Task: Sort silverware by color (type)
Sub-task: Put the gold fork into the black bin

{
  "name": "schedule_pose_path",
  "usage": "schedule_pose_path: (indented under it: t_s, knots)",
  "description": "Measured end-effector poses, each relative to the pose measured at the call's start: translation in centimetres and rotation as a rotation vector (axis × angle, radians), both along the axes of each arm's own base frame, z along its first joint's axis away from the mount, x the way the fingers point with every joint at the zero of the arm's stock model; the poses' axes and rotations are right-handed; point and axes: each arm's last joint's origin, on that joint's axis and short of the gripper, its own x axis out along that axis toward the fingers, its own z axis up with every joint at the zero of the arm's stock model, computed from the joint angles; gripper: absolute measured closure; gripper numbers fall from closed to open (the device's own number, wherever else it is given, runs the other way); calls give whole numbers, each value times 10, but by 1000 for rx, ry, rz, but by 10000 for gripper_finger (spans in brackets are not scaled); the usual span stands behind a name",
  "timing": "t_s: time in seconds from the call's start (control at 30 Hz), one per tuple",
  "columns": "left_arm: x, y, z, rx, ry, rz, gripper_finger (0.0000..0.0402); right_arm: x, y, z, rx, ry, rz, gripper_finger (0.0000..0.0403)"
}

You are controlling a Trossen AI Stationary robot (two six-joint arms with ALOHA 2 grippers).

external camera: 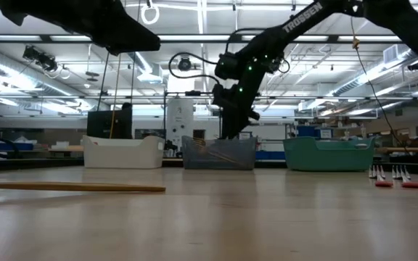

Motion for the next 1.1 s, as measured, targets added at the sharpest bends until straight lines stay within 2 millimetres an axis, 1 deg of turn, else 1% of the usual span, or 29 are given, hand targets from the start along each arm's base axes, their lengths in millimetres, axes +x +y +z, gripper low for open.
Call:
schedule_pose_path:
  t_s: [0.13, 0.2, 0.27, 0.37, 0.53, 0.77, 0.93, 1.1]
  knots:
    - [-1, 0, -4, 8, 45, 1, 237, -5, 16, 27, 6, -30, 60, 229]
    - [-2, 1, -7, 14, 76, 1, 237, -6, 26, 37, 17, -37, 86, 230]
    - [-3, 1, -10, 20, 106, 1, 237, -3, 39, 43, 9, -52, 117, 231]
    - [-4, 1, -14, 28, 155, 1, 237, 9, 58, 49, -16, -94, 170, 231]
    - [-9, 1, -24, -43, 244, 10, 237, 26, 92, 42, -65, -111, 264, 231]
    - [-16, -4, -35, -208, 359, -54, 237, 37, 136, 22, -87, -126, 364, 231]
    - [-19, -9, -37, -315, 388, -72, 237, 43, 160, 15, -87, -158, 405, 231]
    - [-22, -15, -39, -406, 398, -66, 237, 46, 178, 9, -121, -162, 412, 231]
